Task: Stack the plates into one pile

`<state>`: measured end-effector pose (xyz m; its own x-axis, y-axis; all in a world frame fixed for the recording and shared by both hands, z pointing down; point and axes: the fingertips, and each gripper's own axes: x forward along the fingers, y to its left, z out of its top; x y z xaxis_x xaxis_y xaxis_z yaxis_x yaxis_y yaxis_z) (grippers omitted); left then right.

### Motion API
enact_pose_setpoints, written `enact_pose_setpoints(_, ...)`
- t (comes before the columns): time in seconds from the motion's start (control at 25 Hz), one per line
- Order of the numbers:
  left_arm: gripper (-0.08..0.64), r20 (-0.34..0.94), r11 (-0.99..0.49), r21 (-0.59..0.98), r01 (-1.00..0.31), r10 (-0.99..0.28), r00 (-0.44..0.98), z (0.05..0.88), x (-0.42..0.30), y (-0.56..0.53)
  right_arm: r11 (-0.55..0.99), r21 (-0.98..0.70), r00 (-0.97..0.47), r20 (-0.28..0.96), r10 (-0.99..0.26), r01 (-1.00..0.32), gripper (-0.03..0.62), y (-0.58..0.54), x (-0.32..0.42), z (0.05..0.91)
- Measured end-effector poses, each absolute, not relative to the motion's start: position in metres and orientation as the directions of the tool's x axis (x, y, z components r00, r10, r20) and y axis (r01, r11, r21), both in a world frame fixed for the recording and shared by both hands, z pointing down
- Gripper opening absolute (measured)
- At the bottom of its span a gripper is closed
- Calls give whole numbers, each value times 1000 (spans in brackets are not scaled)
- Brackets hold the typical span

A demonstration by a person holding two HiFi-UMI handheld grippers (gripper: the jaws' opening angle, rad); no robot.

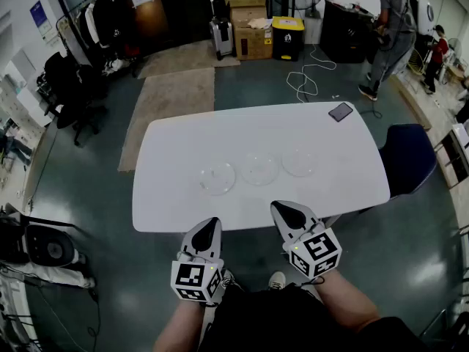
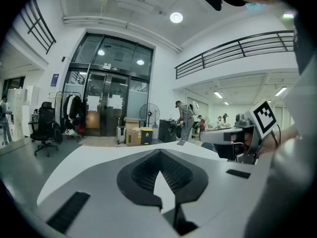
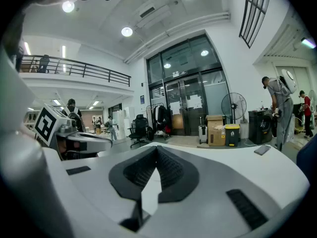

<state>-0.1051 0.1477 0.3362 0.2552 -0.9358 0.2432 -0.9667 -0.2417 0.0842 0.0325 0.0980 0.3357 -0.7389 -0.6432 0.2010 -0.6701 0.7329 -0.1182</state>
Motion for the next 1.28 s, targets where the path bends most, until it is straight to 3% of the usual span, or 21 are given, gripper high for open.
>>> enact_pose_setpoints(1.04,20,226,-288,93,-953,-926,302,338,-158,132,736,-141,-749,152,-645,-662,23,86,-21,325)
enact_pose_setpoints(1.28,31,230,-296,103,-950,-922,312,342,-189,124,723,-138,-736,156,-659,-677,107,78,-49,327)
